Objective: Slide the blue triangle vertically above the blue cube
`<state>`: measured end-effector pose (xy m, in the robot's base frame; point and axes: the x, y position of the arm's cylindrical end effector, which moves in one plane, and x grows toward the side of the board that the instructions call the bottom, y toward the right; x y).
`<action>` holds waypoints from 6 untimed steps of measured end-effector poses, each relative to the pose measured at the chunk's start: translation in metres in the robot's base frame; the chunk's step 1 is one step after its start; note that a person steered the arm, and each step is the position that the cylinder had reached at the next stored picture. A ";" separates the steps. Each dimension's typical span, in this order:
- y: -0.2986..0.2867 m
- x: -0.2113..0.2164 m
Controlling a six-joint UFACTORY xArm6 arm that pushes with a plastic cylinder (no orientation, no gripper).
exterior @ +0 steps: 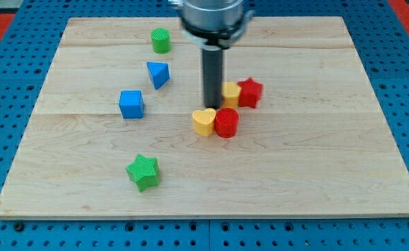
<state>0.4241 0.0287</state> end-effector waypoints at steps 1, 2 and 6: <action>-0.028 -0.040; -0.062 -0.073; -0.089 -0.087</action>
